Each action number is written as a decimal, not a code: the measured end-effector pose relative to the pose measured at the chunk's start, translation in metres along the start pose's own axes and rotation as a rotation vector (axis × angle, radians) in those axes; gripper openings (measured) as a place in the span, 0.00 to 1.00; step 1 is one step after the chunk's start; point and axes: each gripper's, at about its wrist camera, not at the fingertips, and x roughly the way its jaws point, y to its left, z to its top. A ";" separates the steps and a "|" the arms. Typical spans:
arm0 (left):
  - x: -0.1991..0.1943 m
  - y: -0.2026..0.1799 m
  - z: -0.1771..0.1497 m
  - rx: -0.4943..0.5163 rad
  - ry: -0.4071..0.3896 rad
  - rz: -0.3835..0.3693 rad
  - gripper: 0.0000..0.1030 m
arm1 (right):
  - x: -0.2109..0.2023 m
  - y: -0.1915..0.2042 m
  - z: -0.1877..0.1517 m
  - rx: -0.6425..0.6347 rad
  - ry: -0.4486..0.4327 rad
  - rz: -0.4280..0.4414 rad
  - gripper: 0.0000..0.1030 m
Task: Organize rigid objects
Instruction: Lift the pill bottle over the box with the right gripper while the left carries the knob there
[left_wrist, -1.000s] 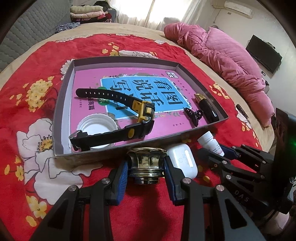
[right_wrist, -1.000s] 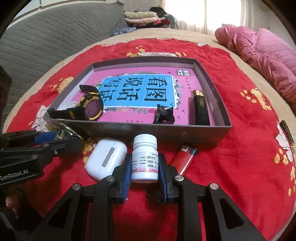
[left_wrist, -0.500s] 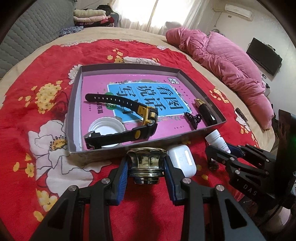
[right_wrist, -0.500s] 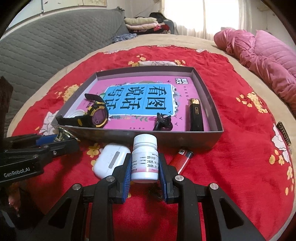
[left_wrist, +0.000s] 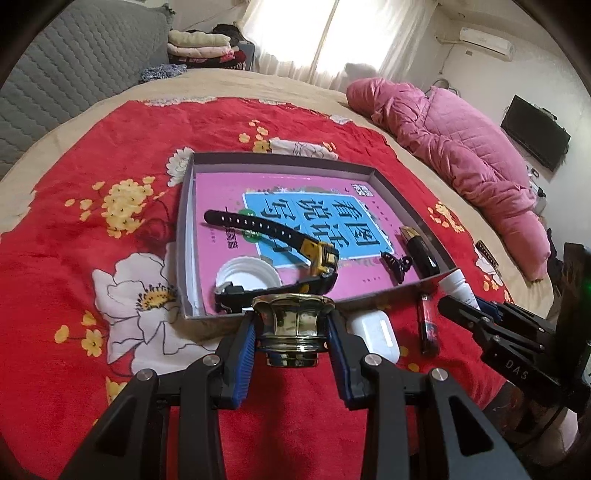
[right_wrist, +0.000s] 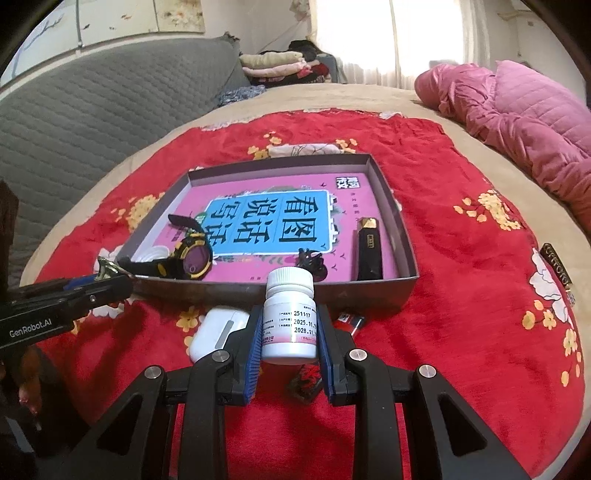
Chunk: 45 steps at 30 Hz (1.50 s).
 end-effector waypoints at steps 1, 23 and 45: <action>-0.001 0.000 0.001 0.003 -0.008 0.001 0.36 | -0.001 -0.001 0.000 0.005 -0.004 0.000 0.26; 0.005 0.007 0.022 -0.027 -0.085 -0.034 0.36 | 0.002 -0.017 0.008 0.035 -0.040 -0.037 0.26; 0.021 0.032 0.050 -0.074 -0.154 -0.020 0.36 | 0.020 0.016 0.048 -0.031 -0.057 -0.031 0.26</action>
